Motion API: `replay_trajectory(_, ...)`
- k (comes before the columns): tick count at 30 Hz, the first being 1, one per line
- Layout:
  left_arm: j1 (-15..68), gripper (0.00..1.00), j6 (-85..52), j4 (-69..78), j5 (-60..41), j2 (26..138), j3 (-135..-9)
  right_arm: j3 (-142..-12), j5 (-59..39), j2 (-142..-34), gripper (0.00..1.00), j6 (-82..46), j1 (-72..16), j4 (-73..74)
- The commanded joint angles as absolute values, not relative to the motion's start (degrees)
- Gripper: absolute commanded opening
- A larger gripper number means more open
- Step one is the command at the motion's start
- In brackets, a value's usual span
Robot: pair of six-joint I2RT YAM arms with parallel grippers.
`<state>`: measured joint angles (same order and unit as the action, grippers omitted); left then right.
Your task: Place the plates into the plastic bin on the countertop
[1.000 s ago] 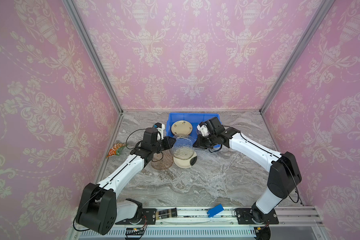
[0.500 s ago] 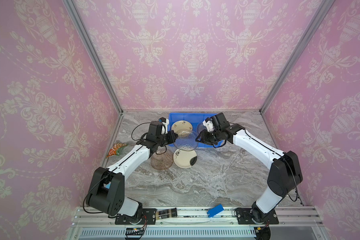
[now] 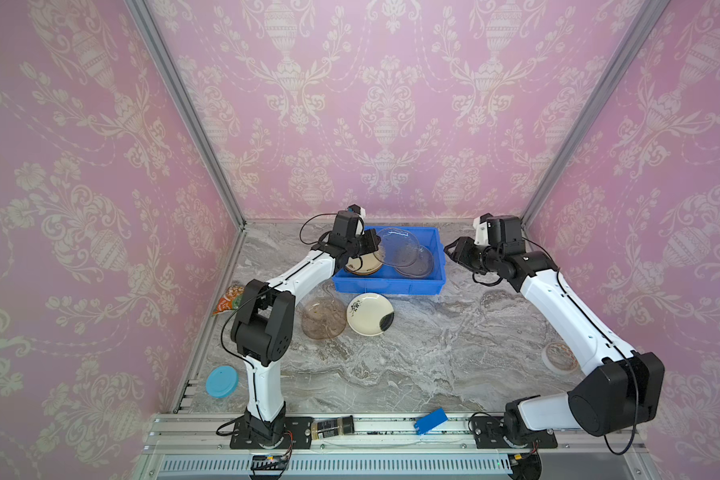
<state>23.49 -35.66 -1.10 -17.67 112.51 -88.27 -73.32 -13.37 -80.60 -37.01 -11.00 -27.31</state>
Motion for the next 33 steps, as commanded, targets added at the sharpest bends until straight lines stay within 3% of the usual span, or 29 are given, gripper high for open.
replay_trajectory(1, 24.5, 0.00, -35.9, -2.5, -14.7, 116.7, -94.0, -70.7, -12.4, -79.8, 0.49, -38.6, -10.9, -26.5)
replay_trajectory(11, 27.0, 0.00, -35.6, -3.2, -7.9, 123.8, -98.6, -67.9, -13.7, -80.6, 0.49, -39.6, -10.8, -23.9)
replay_trajectory(30, 29.9, 0.00, -34.9, -4.0, -4.8, 136.6, -110.0, -64.0, -16.9, -81.3, 0.48, -40.9, -10.7, -20.7)
replay_trajectory(31, 29.9, 0.06, -34.7, -4.3, -5.0, 136.8, -110.6, -63.9, -17.1, -81.5, 0.48, -40.9, -10.7, -20.4)
replay_trajectory(33, 29.9, 0.28, -34.7, -4.3, -5.7, 137.2, -111.2, -63.7, -17.7, -81.8, 0.48, -41.3, -10.7, -19.7)
